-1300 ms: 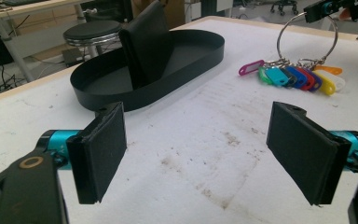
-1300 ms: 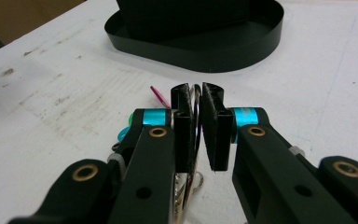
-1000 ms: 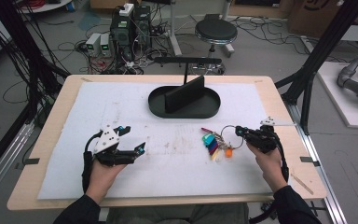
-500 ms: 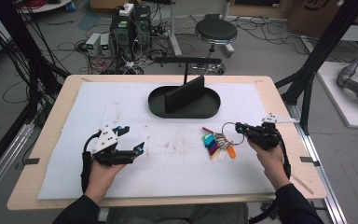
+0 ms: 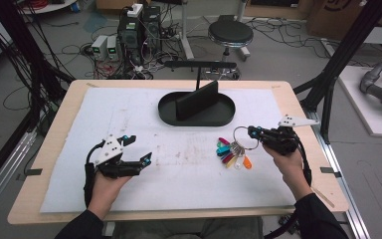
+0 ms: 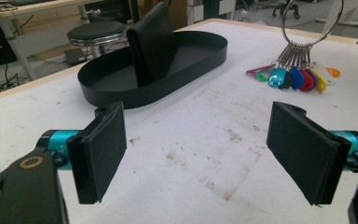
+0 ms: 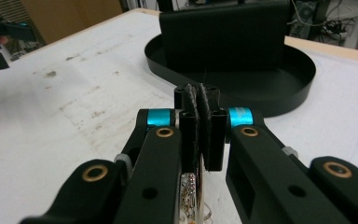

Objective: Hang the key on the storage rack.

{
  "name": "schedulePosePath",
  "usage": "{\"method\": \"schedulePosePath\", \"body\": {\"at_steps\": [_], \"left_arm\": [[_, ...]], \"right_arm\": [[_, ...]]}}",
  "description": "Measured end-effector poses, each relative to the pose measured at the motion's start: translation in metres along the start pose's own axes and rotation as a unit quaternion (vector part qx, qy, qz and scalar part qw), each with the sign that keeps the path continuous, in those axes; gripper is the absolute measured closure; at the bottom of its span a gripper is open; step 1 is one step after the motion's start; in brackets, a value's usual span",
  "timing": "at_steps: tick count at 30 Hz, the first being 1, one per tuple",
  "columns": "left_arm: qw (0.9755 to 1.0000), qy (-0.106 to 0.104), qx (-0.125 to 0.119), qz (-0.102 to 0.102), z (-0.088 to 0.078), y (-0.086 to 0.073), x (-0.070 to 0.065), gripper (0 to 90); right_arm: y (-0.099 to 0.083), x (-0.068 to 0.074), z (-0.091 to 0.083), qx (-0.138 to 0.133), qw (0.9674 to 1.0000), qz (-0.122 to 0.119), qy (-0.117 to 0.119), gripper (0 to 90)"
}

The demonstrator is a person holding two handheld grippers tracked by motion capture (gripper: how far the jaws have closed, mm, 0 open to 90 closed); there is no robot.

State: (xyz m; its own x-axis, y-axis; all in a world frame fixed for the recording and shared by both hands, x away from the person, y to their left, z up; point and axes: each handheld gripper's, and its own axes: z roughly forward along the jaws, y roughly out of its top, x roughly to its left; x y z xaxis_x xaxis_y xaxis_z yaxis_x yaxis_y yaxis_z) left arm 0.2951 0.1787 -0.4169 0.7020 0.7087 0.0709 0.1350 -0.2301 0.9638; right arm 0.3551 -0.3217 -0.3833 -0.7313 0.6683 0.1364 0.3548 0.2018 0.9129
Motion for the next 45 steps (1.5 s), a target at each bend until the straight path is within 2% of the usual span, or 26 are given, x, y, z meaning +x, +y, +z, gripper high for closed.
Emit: {"method": "schedulePosePath", "body": {"at_steps": [19,34,45], "left_arm": [[1.0,-0.002,-0.003,0.0,-0.001,0.0,0.001,19.9],[1.0,-0.006,-0.002,0.001,0.0,-0.001,0.0,19.9],[1.0,-0.009,-0.001,0.001,0.0,-0.002,0.001,19.9]], "right_arm": [[0.041,0.001,-0.004,-0.031,0.9989,-0.024,0.024,88.1],[0.079,-0.003,0.0,-0.056,0.9973,-0.044,0.016,88.1],[0.111,-0.008,0.015,-0.069,0.996,-0.056,0.008,88.2]]}}
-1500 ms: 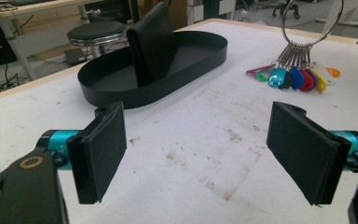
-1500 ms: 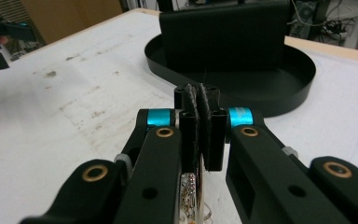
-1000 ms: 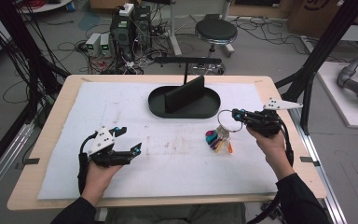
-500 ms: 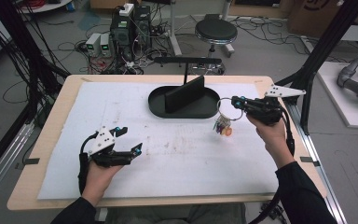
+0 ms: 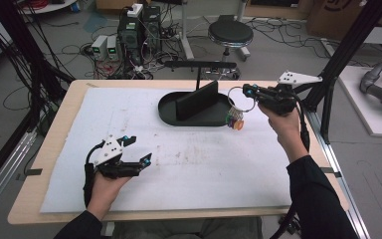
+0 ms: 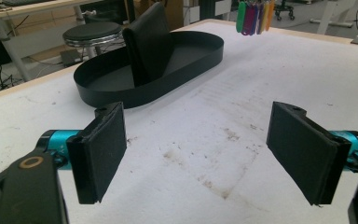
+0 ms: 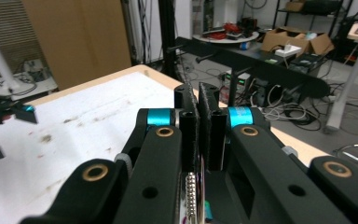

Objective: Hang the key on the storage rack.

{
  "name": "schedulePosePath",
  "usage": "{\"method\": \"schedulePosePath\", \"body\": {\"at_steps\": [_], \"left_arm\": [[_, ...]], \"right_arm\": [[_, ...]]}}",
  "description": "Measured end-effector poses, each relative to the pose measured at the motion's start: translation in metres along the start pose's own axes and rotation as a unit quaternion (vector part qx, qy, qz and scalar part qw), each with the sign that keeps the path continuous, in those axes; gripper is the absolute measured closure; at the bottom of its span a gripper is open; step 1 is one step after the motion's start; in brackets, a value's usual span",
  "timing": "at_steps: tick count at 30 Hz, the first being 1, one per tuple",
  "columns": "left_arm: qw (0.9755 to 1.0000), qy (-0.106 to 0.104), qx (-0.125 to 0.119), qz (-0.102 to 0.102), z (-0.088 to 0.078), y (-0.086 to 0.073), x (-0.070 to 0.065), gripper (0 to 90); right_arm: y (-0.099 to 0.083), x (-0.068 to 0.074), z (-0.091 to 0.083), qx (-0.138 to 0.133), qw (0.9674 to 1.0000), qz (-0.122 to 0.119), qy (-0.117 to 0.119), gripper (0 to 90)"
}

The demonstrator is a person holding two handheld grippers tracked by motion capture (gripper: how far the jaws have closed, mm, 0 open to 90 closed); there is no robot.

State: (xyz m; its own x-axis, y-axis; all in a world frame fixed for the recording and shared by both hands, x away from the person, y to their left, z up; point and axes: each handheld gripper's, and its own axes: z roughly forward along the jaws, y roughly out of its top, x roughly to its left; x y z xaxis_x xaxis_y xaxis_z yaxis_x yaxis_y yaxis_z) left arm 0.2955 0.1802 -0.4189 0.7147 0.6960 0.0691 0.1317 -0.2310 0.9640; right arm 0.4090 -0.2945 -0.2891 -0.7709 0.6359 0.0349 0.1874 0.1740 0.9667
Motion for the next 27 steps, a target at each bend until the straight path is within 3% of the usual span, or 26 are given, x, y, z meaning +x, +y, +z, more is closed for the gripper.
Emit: {"method": "schedulePosePath", "body": {"at_steps": [12,27], "left_arm": [[1.0,-0.001,-0.004,-0.004,-0.001,0.0,0.0,19.9],[1.0,0.001,-0.006,-0.003,-0.006,-0.002,0.0,19.9]], "right_arm": [[0.013,-0.008,0.023,-0.001,0.9999,-0.004,-0.015,88.2],[0.019,-0.034,0.061,0.009,0.9984,0.015,-0.053,88.2]]}}
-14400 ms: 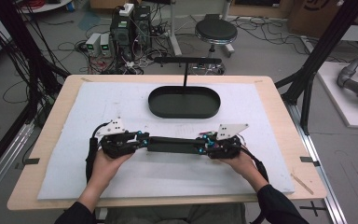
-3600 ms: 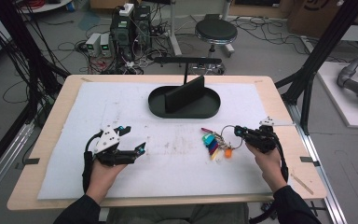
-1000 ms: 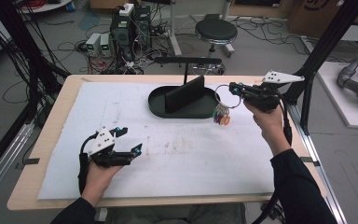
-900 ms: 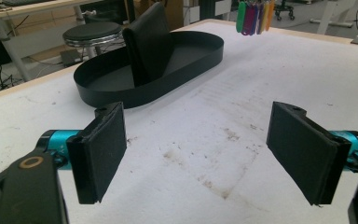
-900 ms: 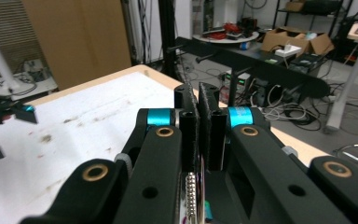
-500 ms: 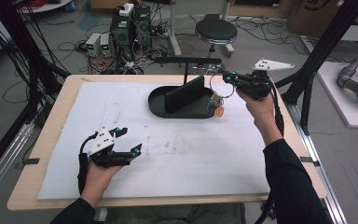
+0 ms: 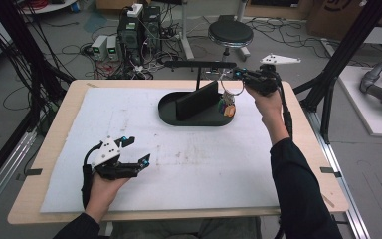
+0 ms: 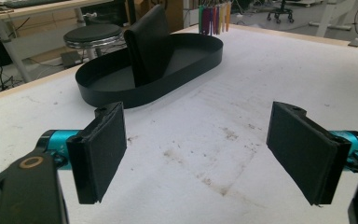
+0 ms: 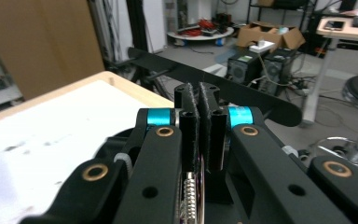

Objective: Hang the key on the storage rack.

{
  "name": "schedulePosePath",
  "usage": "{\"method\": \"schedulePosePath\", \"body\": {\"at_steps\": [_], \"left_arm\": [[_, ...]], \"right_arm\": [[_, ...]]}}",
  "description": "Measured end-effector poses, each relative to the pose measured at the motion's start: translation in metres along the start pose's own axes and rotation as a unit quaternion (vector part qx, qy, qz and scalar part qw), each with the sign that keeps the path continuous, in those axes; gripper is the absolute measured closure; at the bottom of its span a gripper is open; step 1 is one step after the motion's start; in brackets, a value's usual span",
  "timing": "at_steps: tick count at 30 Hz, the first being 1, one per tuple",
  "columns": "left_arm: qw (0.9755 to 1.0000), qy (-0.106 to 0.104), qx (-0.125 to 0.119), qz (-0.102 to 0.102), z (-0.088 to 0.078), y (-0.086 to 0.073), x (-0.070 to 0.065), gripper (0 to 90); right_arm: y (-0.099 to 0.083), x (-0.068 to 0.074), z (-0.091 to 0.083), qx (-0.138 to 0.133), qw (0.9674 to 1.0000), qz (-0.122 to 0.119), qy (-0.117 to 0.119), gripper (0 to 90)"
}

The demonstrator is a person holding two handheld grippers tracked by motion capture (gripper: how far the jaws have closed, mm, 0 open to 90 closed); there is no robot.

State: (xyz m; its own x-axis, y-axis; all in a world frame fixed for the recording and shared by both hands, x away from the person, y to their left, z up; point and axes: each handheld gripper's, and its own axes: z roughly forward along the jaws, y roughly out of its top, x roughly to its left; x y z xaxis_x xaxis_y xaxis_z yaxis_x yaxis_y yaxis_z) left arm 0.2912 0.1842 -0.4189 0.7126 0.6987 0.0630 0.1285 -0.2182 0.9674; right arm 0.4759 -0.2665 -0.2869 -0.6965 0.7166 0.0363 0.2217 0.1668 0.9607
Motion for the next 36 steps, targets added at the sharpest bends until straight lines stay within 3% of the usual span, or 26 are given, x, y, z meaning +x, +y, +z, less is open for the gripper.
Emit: {"method": "schedulePosePath", "body": {"at_steps": [6,8,24,36], "left_arm": [[1.0,-0.001,0.002,0.0,-0.002,-0.002,0.001,19.9],[1.0,-0.002,0.003,0.001,-0.002,-0.002,0.001,19.9],[1.0,0.0,0.006,-0.001,-0.004,-0.006,0.001,19.9],[1.0,-0.002,0.008,0.0,-0.005,-0.007,0.0,20.0]], "right_arm": [[0.001,-0.01,0.012,0.0,0.9998,0.006,-0.021,88.2],[-0.002,-0.015,0.018,0.012,0.9994,0.015,-0.03,88.2],[-0.018,-0.036,0.036,0.016,0.9967,0.054,-0.058,88.1],[-0.02,-0.036,0.039,0.025,0.9959,0.047,-0.073,86.7]]}}
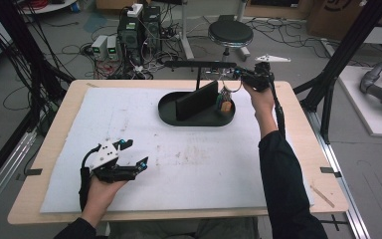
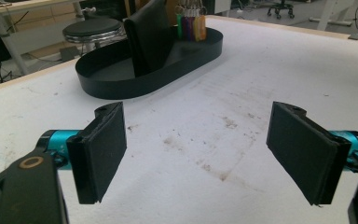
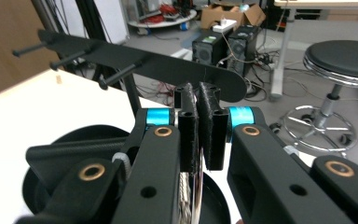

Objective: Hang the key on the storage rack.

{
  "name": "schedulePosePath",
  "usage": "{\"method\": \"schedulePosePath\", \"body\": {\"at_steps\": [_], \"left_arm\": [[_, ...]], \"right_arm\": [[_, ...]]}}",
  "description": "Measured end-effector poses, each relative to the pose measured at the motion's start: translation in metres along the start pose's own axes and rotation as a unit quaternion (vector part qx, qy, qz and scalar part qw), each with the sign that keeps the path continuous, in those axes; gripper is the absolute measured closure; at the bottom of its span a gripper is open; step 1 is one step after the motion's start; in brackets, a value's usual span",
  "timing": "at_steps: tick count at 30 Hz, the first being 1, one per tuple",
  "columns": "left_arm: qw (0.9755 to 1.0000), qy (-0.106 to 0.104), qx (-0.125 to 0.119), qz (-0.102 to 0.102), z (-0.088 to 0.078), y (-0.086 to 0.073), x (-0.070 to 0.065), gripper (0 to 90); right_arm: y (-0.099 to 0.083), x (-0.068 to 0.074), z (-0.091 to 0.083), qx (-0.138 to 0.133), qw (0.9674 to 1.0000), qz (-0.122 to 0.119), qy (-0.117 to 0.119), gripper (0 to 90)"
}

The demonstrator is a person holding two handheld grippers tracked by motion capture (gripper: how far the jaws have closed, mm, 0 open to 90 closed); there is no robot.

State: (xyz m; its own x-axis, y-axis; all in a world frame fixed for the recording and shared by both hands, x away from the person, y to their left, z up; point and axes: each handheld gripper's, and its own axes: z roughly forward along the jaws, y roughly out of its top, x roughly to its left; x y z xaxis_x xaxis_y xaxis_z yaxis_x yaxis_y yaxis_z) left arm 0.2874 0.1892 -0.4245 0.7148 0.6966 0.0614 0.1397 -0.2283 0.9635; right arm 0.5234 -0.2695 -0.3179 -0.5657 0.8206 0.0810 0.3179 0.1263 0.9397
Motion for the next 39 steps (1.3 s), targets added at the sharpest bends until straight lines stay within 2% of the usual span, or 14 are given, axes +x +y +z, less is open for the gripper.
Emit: {"method": "schedulePosePath", "body": {"at_steps": [3,7,9,12,14,15,16,18,20,23,27,34,39], "left_arm": [[1.0,0.0,0.0,0.0,0.0,0.0,0.0,20.0],[1.0,-0.002,0.002,0.001,0.001,0.0,0.0,19.9],[1.0,-0.003,0.001,0.002,0.002,0.0,0.0,20.0],[1.0,-0.004,0.002,0.003,0.003,0.001,0.0,20.0],[1.0,-0.003,0.001,0.003,0.004,0.002,0.0,20.0],[1.0,-0.004,0.0,0.005,0.004,0.002,0.001,19.9],[1.0,-0.004,-0.001,0.004,0.005,0.003,0.001,19.9],[1.0,-0.005,0.0,0.006,0.006,0.004,0.002,20.0],[1.0,-0.005,-0.002,0.005,0.007,0.005,0.003,19.9],[0.9999,-0.006,-0.006,0.007,0.009,0.008,0.005,20.0],[0.9998,-0.009,-0.011,0.011,0.012,0.012,0.007,20.0],[0.9998,-0.01,-0.015,0.009,0.02,0.015,0.011,19.9],[0.9998,-0.009,-0.013,0.009,0.024,0.015,0.013,20.0]], "right_arm": [[0.0,0.002,0.001,0.007,0.9999,-0.004,-0.012,84.3],[0.001,0.003,-0.002,0.011,0.999,-0.013,-0.04,79.4],[0.002,0.002,-0.008,0.008,0.9985,-0.02,-0.051,73.0],[0.002,0.002,-0.014,0.01,0.9984,-0.024,-0.051,70.8],[0.004,0.002,-0.02,0.014,0.998,-0.024,-0.057,62.0],[0.006,0.002,-0.029,0.014,0.9982,-0.028,-0.052,56.4],[0.006,0.002,-0.029,0.014,0.9982,-0.028,-0.052,56.4],[0.008,0.005,-0.039,0.014,0.9982,-0.029,-0.05,50.4],[0.01,0.007,-0.051,0.014,0.9986,-0.032,-0.041,49.1],[0.008,0.013,-0.073,-0.006,0.9981,-0.043,-0.043,48.9],[-0.001,0.016,-0.099,0.0,0.9985,-0.038,-0.038,43.7],[-0.03,0.019,-0.145,-0.022,0.9986,-0.034,-0.033,37.5],[-0.06,0.019,-0.17,-0.043,0.9988,-0.014,-0.02,32.0]]}}
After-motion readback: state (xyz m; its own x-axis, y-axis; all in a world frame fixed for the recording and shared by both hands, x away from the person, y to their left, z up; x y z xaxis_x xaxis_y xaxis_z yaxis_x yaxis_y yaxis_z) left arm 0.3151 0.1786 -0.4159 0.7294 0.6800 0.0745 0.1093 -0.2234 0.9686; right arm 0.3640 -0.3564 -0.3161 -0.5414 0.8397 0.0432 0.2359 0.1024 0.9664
